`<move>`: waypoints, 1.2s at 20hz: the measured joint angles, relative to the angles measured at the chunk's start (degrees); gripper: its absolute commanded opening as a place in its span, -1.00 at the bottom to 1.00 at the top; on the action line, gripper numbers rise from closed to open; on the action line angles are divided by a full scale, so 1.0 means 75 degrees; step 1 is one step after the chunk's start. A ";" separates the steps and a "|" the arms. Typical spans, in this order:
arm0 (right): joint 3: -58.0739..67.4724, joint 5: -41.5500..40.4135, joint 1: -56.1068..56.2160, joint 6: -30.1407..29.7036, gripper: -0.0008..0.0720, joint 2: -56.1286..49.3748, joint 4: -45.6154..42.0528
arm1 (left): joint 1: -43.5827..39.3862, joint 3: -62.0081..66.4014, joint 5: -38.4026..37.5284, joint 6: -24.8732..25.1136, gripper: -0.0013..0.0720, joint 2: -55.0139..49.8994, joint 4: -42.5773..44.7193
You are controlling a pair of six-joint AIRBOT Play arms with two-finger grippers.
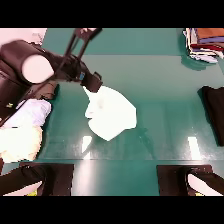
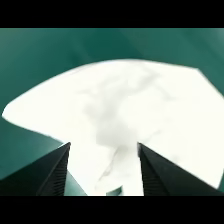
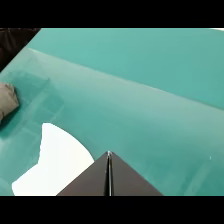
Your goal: Fold the shirts.
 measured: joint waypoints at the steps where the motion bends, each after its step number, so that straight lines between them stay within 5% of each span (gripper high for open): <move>1: 0.0009 0.0073 0.0000 0.0000 -0.93 0.0000 0.0000 | 0.0146 -0.0233 0.0050 -0.0082 0.42 0.0003 0.0006; 8: 0.0023 0.0230 0.0000 0.0000 -0.93 0.0000 0.0006 | 0.2052 -0.2594 0.1317 -0.0478 0.41 0.0006 -0.1434; 17: 0.0023 0.0254 0.0000 0.0003 -0.93 0.0000 0.0009 | 0.2751 -0.4334 0.2567 0.0670 0.36 -0.1148 -0.4447; 18: 0.0023 0.0254 0.0000 0.0003 -0.93 0.0000 0.0009 | 0.2766 -0.4366 0.2632 0.0831 0.06 -0.1291 -0.4727; 20: 0.0023 0.0256 0.0000 0.0003 -0.93 0.0000 0.0006 | 0.2777 -0.4406 0.2681 0.1087 -0.90 -0.1486 -0.5112; 24: -0.0149 0.0510 0.0000 0.0073 -0.93 0.0009 0.0003 | 0.2789 -0.4106 0.2632 0.1317 -0.90 -0.1556 -0.5132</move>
